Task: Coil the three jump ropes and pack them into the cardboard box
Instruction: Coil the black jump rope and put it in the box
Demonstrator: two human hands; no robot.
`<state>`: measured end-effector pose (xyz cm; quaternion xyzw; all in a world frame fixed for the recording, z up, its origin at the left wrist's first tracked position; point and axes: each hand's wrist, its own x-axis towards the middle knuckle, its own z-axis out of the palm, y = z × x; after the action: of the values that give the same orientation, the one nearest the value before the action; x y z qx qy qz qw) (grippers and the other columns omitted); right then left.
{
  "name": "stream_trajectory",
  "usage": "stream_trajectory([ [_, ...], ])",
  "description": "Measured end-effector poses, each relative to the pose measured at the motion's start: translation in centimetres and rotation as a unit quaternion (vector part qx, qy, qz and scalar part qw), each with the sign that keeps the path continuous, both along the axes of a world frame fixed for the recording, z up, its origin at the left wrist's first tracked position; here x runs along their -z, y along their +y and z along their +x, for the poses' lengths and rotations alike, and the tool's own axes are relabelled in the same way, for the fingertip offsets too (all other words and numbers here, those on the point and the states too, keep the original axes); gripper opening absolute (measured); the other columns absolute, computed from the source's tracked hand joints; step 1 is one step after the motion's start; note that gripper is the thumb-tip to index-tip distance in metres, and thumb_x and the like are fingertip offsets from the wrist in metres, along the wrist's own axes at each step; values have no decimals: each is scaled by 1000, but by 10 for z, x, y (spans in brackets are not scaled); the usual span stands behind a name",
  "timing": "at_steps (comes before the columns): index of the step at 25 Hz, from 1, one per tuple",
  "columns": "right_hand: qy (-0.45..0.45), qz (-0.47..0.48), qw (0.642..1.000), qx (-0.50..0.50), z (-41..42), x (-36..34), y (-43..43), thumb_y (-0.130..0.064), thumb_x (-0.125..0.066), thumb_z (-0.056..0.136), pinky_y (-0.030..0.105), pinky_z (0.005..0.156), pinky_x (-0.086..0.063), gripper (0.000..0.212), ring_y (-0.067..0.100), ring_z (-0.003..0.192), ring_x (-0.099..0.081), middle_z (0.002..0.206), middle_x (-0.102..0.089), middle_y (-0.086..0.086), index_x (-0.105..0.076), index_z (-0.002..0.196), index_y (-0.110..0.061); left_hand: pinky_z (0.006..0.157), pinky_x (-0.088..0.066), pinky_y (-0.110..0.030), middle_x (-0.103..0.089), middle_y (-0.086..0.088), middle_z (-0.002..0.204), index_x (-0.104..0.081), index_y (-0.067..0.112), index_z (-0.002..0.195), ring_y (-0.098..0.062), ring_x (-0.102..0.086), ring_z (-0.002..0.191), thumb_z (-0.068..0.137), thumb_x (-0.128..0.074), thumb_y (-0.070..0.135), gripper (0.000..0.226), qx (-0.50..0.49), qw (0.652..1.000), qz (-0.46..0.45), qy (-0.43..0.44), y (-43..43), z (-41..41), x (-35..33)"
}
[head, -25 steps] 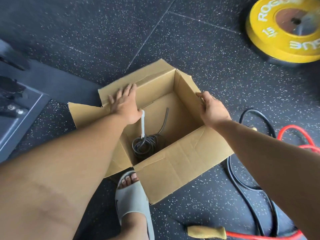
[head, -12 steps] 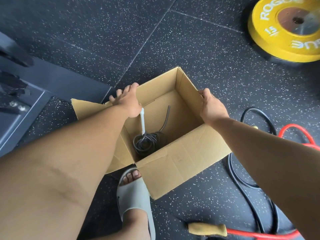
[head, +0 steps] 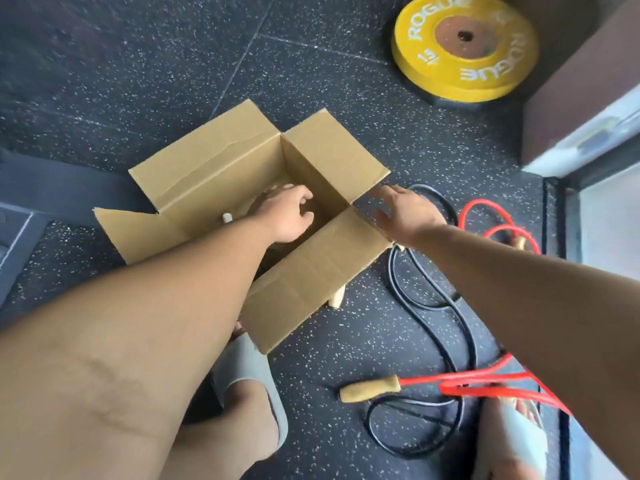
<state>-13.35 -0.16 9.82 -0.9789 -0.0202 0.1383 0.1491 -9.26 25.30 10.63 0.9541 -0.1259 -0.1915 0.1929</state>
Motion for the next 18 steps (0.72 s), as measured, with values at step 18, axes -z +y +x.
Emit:
stream_trajectory([
  [18,176,50,982,50,-214,91,-102,-28,-53,96,37,93,-52,27,31,112,-65,125,-67,4,-67,119,-26,104,-39,-42,-50,-1,138,-45,30,135,-25,-46,126,90,-62,38,49,9,997,65,44,-124,-173,109],
])
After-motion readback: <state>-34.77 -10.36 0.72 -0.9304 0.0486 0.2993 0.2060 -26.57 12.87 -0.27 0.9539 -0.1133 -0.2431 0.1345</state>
